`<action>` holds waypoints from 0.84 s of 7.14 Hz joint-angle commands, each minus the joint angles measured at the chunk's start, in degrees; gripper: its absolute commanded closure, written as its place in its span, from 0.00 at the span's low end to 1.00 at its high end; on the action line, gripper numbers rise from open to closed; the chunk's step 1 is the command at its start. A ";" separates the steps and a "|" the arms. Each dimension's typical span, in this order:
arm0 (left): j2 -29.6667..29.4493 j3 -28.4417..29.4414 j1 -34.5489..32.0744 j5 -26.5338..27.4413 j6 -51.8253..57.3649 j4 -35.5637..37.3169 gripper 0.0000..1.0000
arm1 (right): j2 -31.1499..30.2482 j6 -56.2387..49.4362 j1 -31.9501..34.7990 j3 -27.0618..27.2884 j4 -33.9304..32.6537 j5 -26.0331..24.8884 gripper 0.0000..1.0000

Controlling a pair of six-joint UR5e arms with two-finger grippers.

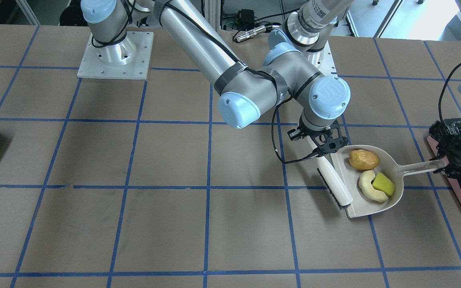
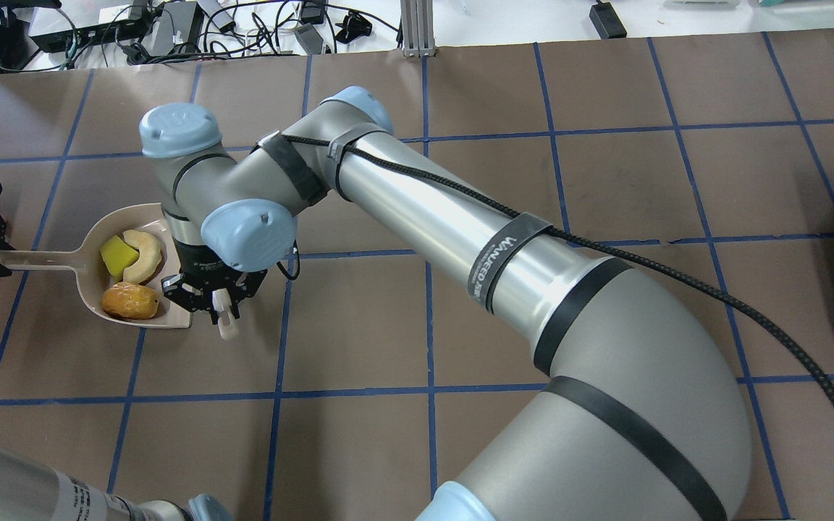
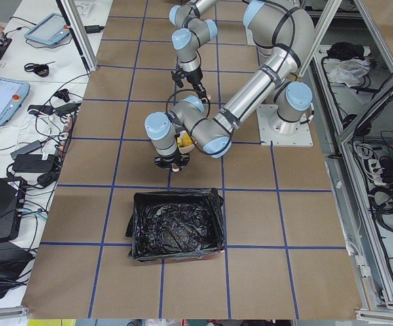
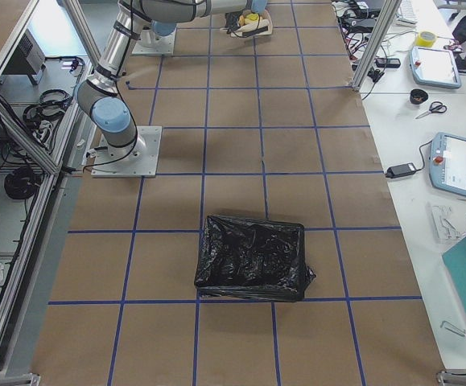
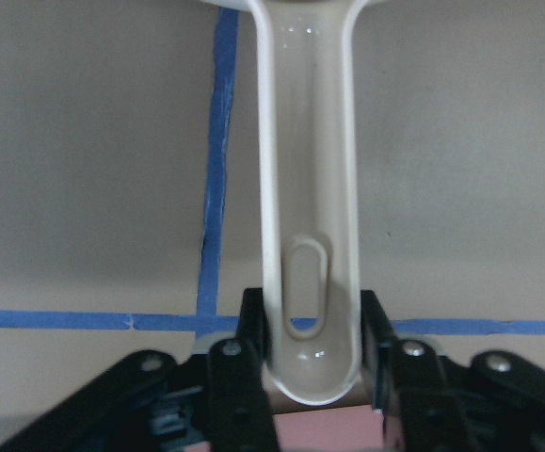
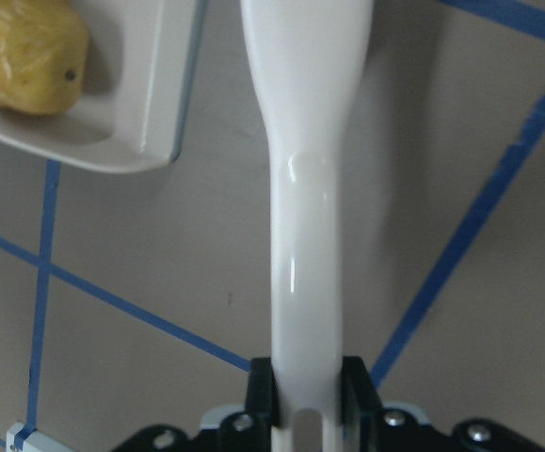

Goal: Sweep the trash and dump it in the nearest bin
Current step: 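Lift the brush away with the right gripper while the left gripper raises the dustpan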

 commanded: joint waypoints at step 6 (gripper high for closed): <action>3.83 16.38 4.73 -0.55 2.58 -21.86 1.00 | -24.18 1.56 -22.36 29.18 1.23 -3.89 1.00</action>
